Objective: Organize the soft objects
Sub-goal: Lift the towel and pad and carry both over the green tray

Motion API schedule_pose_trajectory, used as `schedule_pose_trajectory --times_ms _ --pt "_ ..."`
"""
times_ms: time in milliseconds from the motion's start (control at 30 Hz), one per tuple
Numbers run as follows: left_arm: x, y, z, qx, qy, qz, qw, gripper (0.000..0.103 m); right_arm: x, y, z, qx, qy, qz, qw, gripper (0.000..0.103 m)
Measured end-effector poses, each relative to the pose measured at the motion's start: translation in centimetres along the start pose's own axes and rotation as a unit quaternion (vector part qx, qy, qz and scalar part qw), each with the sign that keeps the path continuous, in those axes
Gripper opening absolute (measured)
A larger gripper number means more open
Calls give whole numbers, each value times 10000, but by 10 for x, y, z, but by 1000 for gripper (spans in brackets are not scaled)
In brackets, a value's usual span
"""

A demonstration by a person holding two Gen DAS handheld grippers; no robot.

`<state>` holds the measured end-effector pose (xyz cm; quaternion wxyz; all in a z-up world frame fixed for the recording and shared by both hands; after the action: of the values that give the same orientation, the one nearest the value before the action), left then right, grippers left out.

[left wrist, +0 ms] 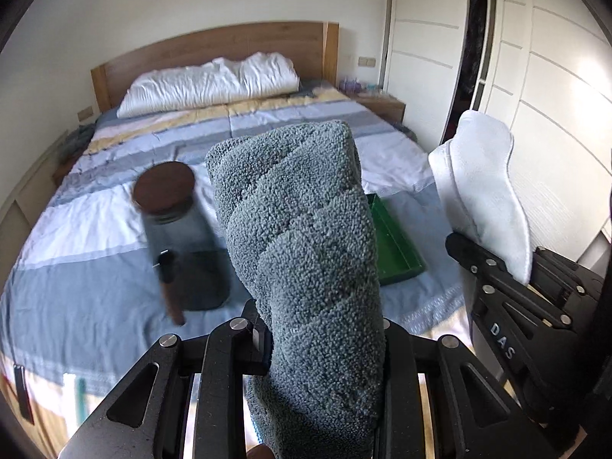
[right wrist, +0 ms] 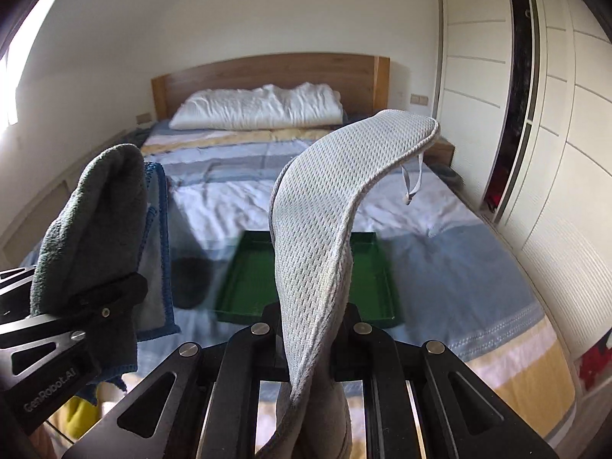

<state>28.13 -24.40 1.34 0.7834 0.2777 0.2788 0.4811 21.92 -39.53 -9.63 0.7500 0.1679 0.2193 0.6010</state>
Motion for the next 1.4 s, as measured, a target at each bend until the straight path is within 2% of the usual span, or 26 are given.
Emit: schedule_pose_trajectory --times_ms 67,100,200,333,400,433,467,800,1100,1400 --pt "-1 -21 2 69 94 14 9999 23 -8 -42 18 216 -109 -28 9997 10" --pt "0 -32 4 100 117 34 9999 23 -8 -42 18 216 -109 -28 9997 10" --pt "9 -70 15 174 209 122 9996 23 -8 -92 39 343 -145 -84 9993 10" --pt "12 -100 11 198 428 216 9987 23 0 -153 62 510 -154 -56 9986 10" --pt "14 -114 11 183 494 307 9981 23 2 -193 86 633 -153 59 9979 10" --pt "15 -123 11 176 516 353 9979 23 2 -193 86 633 -153 59 9979 10" --pt "17 -133 11 201 540 366 9977 23 3 -221 85 710 -112 113 9974 10" --pt "20 -192 -3 428 491 607 9960 23 10 -295 80 1031 163 141 9944 10" --pt "30 -223 3 541 581 753 9940 24 7 -317 74 1375 224 260 9899 11" --pt "40 -240 -2 738 685 827 9915 24 7 -338 74 1525 210 338 9875 11"
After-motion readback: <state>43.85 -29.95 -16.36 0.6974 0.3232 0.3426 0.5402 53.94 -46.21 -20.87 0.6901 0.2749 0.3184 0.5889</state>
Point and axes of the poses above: each gripper's, at about its wrist camera, not at the fingertips, and y roughly against the way its jaws point, x to its left, z to its top, the point moved 5 cm from there along -y, roughly the way its jaws point, and after that the axes turned 11 degrees about -z, right-handed, at the moved point
